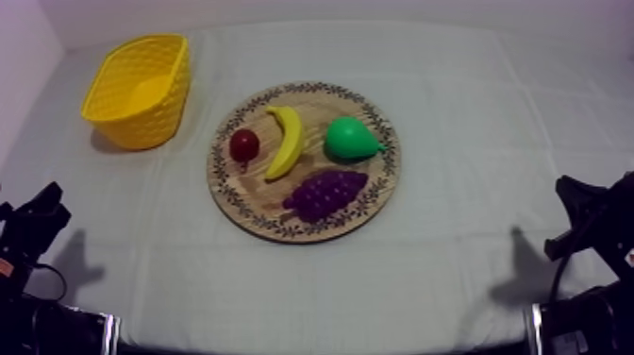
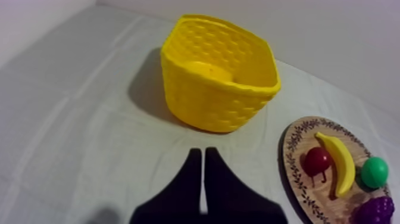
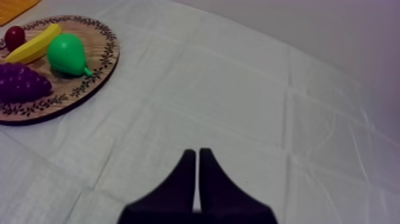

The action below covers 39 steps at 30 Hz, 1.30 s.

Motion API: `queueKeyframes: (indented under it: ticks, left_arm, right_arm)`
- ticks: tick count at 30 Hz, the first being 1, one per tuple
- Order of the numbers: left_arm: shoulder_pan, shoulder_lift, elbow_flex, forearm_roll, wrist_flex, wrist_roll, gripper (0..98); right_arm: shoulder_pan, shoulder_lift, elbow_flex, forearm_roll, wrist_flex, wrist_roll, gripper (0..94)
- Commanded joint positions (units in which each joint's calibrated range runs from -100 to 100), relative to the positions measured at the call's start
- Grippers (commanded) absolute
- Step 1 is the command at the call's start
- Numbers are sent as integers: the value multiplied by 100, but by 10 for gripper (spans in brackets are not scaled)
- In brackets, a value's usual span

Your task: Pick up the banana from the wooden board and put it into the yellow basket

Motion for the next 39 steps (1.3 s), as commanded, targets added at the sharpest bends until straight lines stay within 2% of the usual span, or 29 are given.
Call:
queueKeyframes:
  ticks: [1, 4, 7, 12, 18, 27, 39]
  left_arm:
    - [0, -4, 4, 0, -3, -121, 1]
    - [-2, -4, 0, 0, 19, -231, 1]
    - [7, 86, -88, 0, 172, -197, 1]
    - [186, 1163, -822, -4, 230, -104, 1]
    - [769, 3145, -2947, -124, 570, -5, 1]
    - [1416, 5535, -6374, -179, 1983, 44, 1]
    - [2132, 7970, -9186, -228, 2881, 347, 1]
  right_arm:
    - [2, -3, 2, -1, -2, 0, 2]
    - [2, -3, 2, -1, -2, 0, 2]
    - [2, -3, 2, -1, -2, 0, 2]
    - [2, -3, 2, -1, -2, -2, 2]
    - [2, -3, 2, -1, -2, 0, 2]
    - [-2, -3, 2, -1, -2, 0, 2]
    - [-6, -3, 2, -1, -2, -2, 2]
